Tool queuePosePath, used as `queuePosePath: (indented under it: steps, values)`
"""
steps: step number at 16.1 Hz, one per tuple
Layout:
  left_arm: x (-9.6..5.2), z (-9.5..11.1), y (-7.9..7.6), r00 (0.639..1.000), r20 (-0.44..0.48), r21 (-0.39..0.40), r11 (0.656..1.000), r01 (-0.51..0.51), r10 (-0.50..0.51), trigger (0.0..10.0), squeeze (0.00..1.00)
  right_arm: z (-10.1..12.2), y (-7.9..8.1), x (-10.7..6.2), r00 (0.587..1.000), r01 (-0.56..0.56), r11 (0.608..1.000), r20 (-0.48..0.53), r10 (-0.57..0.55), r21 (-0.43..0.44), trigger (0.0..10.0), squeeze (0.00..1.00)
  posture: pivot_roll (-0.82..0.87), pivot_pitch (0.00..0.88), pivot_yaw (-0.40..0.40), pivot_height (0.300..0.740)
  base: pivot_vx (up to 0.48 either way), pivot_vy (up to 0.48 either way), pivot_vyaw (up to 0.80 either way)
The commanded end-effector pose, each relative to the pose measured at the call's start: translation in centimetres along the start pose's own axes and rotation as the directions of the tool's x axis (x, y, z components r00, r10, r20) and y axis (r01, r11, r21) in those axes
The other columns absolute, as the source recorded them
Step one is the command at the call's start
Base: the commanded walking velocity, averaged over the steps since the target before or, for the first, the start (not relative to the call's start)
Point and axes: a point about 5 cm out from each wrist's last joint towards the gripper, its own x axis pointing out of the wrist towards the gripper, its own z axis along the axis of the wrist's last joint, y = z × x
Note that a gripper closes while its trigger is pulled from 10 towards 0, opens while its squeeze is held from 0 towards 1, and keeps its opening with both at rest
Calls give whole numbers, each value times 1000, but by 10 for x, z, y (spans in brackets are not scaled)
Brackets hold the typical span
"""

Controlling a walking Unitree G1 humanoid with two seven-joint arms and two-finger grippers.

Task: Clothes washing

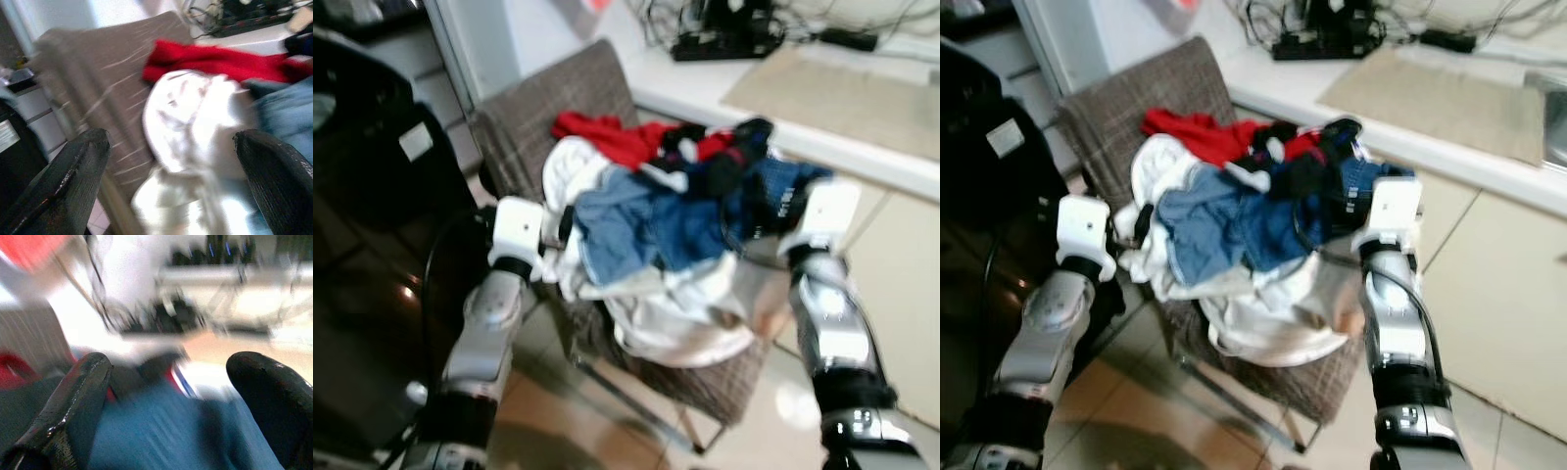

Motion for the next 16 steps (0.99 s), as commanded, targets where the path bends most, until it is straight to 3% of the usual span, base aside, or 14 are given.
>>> queuePosePath:
  steps: [1, 4, 5, 6, 8, 11, 16]
  values:
    - [-1, 0, 4, 1000, 0, 3, 1000, -4, 4, 10000, 0, 18, 3, 10, 998, -2, 1000, 62, 1, 18, 10000, 0, -114, 0, 43, 740, 0, 0, 0]
    - [-2, 3, 4, 1000, 5, 7, 1000, 5, -6, 10000, 0, 48, -20, 40, 991, 75, 993, 100, -84, 88, 10000, 0, -105, 0, 48, 740, 0, 0, 0]
    - [-2, 3, 4, 1000, 5, 8, 1000, 5, -6, 10000, 0, 50, -23, 43, 990, 87, 991, 102, -97, 98, 10000, 0, -105, 0, 48, 740, 0, 0, 0]
    - [-5, 2, 6, 1000, -4, 14, 1000, 7, -7, 10000, 0, 53, -37, 57, 986, 147, 979, 54, -156, 141, 10000, 0, -90, 0, 52, 740, 0, 0, 0]
    - [-9, 1, 10, 1000, -13, 26, 1000, 6, -6, 10000, 0, 40, -46, 70, 977, 210, 956, -76, -198, 206, 10000, 0, -68, 15, 57, 740, 0, 0, 0]
    - [-19, 2, 21, 1000, -27, 59, 998, -7, 9, 10000, 0, 26, -39, 80, 961, 229, 933, -219, -171, 277, 10000, 0, -9, 40, 52, 740, 0, 0, 0]
    - [-39, 7, 39, 993, -36, 92, 990, -106, 110, 10000, 0, 22, -11, 92, 947, 164, 922, -319, -48, 350, 10000, 0, 102, 55, -7, 740, 0, 0, 0]
